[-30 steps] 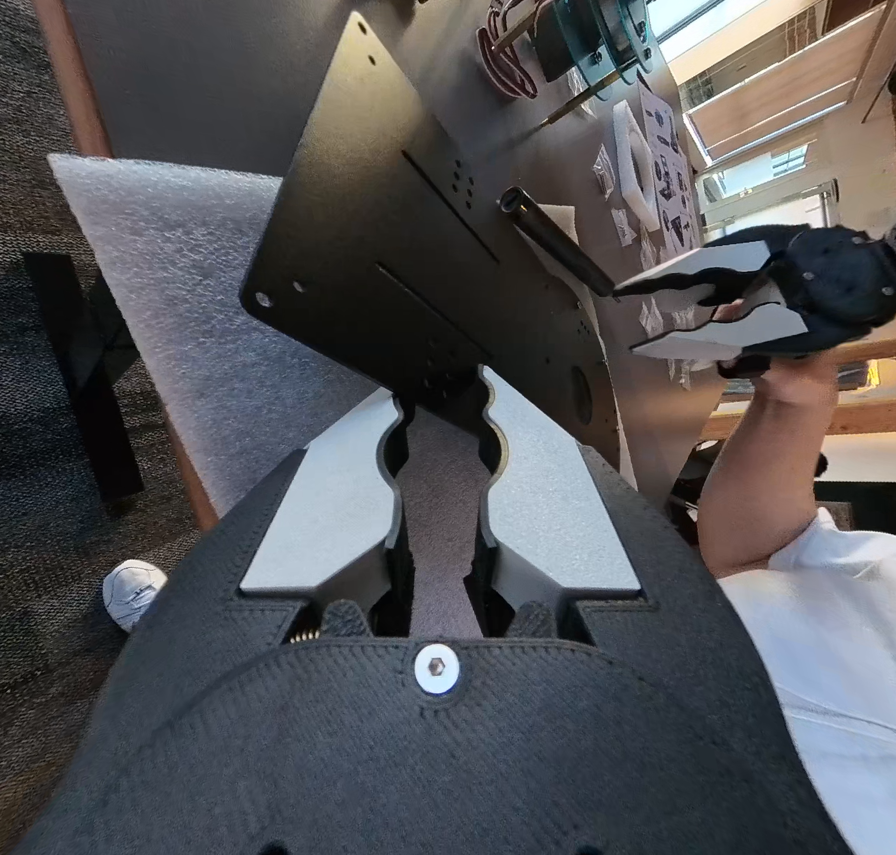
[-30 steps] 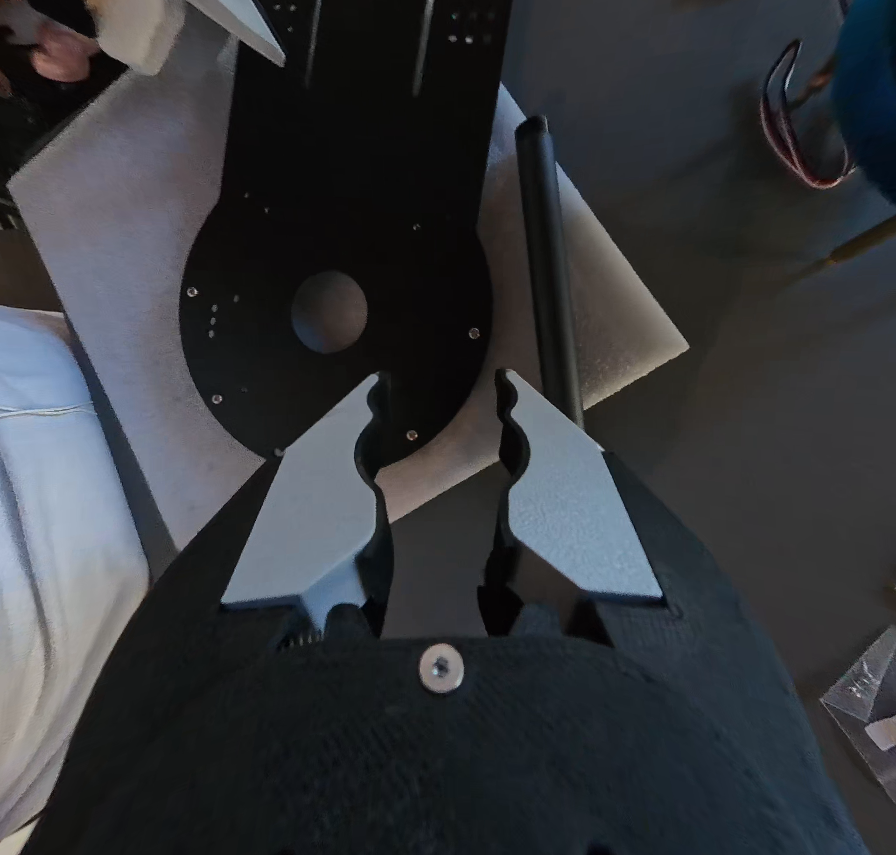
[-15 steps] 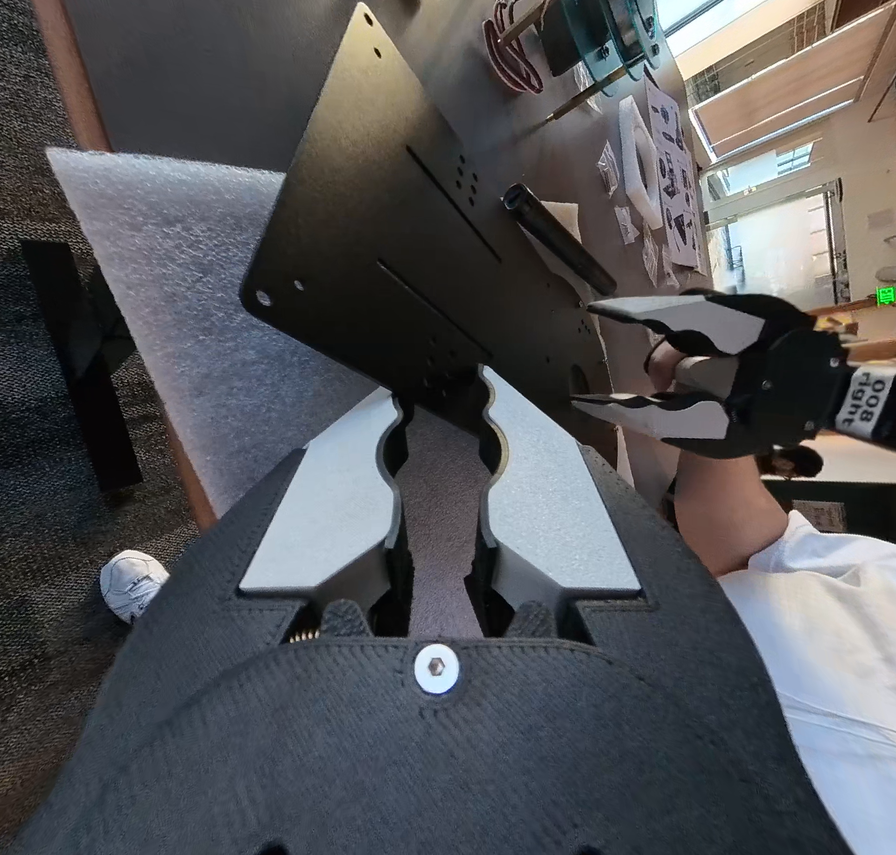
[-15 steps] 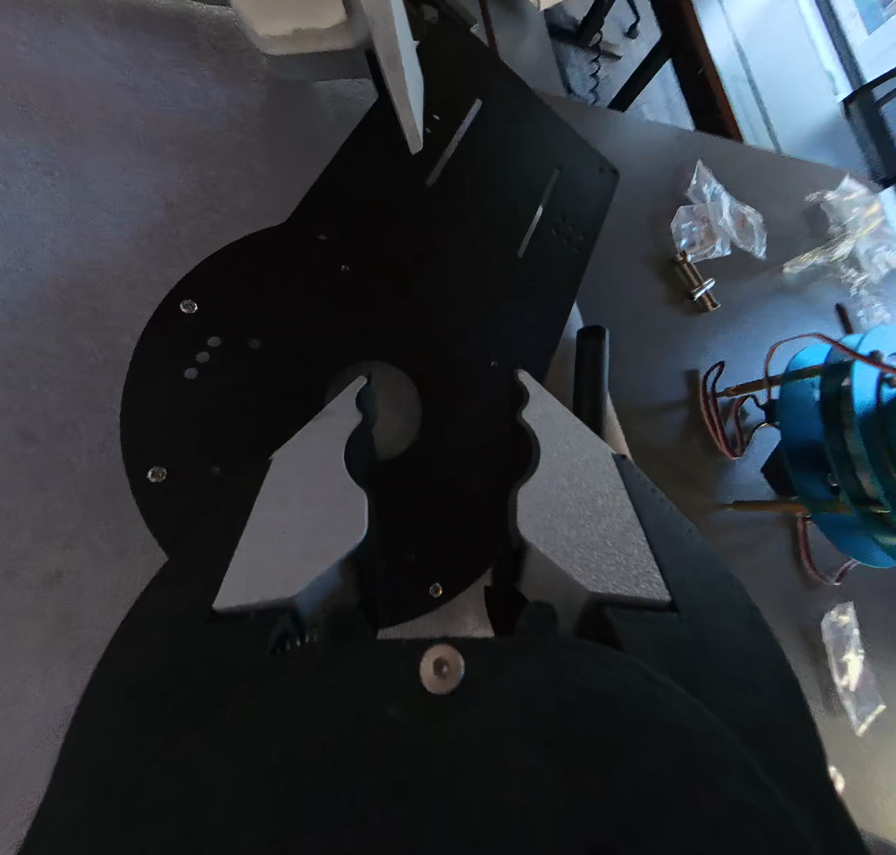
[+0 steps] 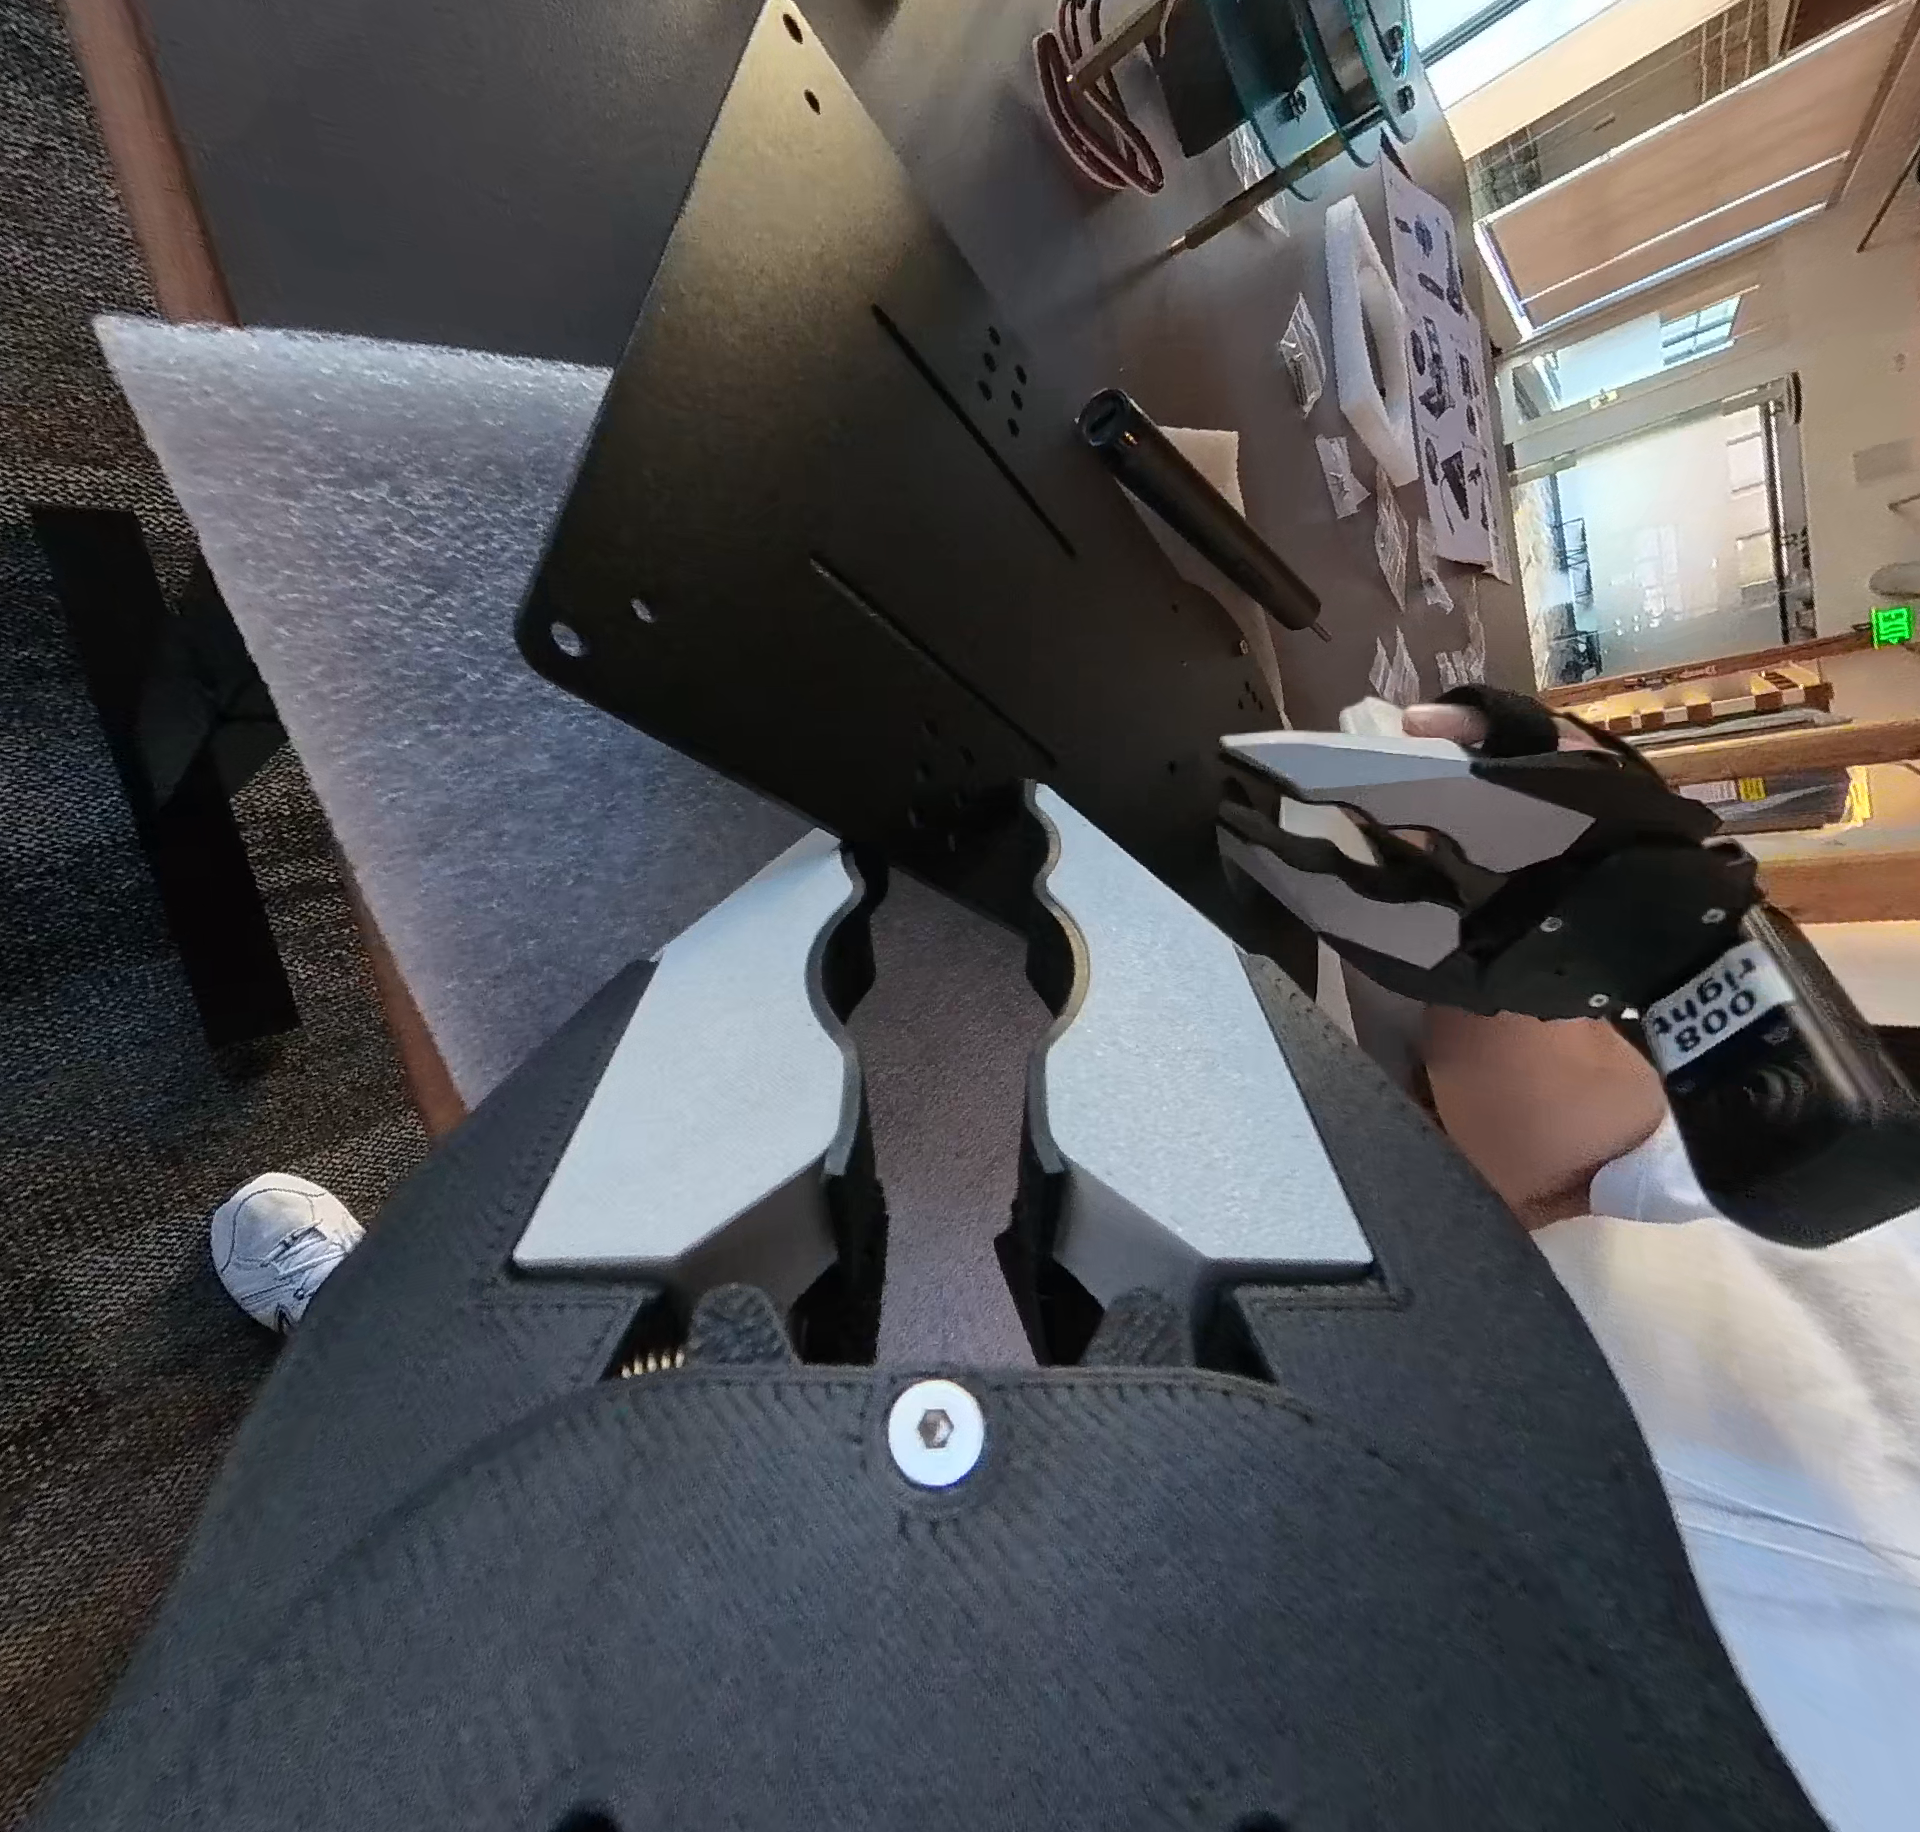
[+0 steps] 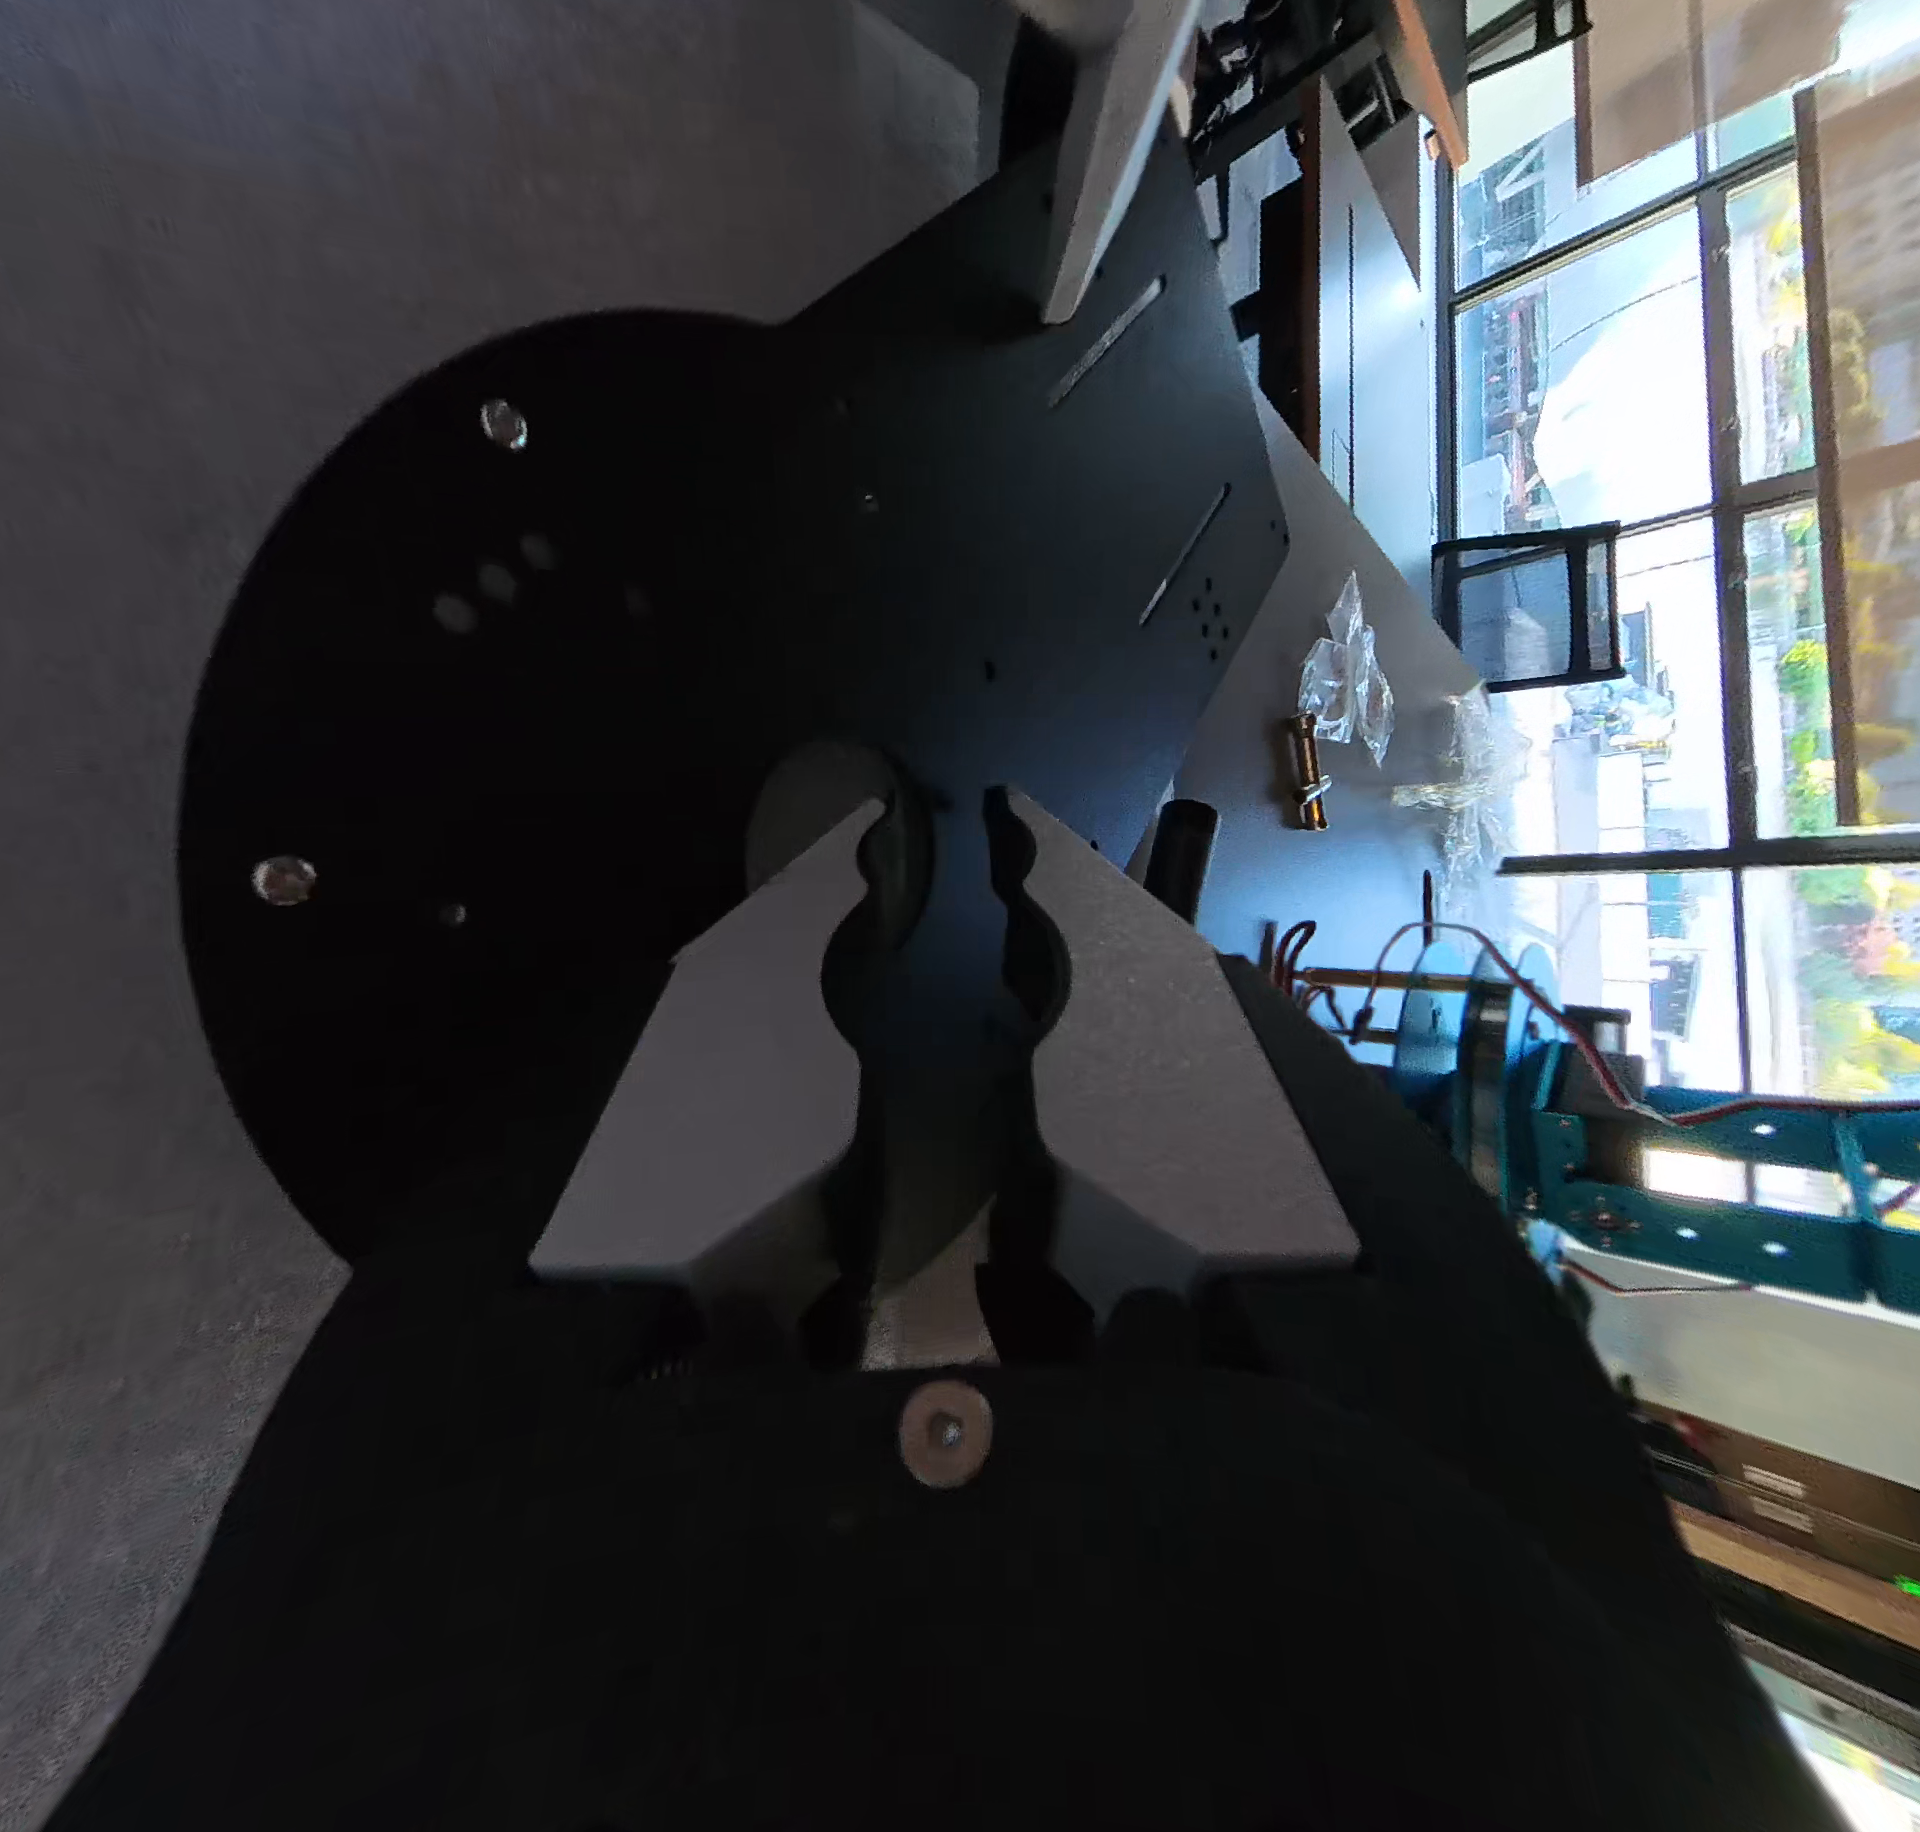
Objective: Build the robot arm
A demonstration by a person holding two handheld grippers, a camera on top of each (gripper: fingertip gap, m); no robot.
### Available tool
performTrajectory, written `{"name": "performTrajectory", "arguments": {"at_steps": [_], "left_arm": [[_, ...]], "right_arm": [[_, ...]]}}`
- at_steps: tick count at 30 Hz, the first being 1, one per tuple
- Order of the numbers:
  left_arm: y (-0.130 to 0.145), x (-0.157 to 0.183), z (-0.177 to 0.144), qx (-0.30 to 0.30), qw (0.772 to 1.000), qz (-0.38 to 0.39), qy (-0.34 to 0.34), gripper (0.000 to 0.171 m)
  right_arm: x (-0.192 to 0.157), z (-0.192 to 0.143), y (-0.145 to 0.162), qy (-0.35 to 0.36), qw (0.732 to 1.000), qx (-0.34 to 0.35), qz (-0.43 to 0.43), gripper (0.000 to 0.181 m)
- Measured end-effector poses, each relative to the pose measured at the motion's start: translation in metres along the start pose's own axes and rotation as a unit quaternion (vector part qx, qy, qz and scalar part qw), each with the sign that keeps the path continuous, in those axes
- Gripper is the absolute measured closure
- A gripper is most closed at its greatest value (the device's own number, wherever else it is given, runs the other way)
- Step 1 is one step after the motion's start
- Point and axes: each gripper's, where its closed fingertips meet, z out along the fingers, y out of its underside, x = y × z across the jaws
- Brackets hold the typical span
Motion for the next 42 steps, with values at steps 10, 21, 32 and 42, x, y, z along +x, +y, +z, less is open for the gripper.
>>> {"name": "performTrajectory", "arguments": {"at_steps": [10,21,32,42], "left_arm": [[0.0,0.0,0.0,-0.007,1.0,-0.003,0.001,0.148],[0.0,0.0,-0.001,-0.014,0.999,-0.023,0.023,0.15],[-0.003,-0.002,-0.008,-0.013,0.996,-0.064,0.057,0.148],[-0.013,-0.016,-0.019,0.01,0.997,-0.065,0.042,0.158]], "right_arm": [[0.002,0.004,0.002,0.013,0.999,-0.007,-0.033,0.171],[0.002,0.004,0.001,0.024,1.0,0.009,-0.013,0.172],[0.0,0.003,0.0,0.024,1.0,0.009,-0.017,0.173],[0.0,0.004,0.001,0.022,1.0,0.006,-0.015,0.173]]}}
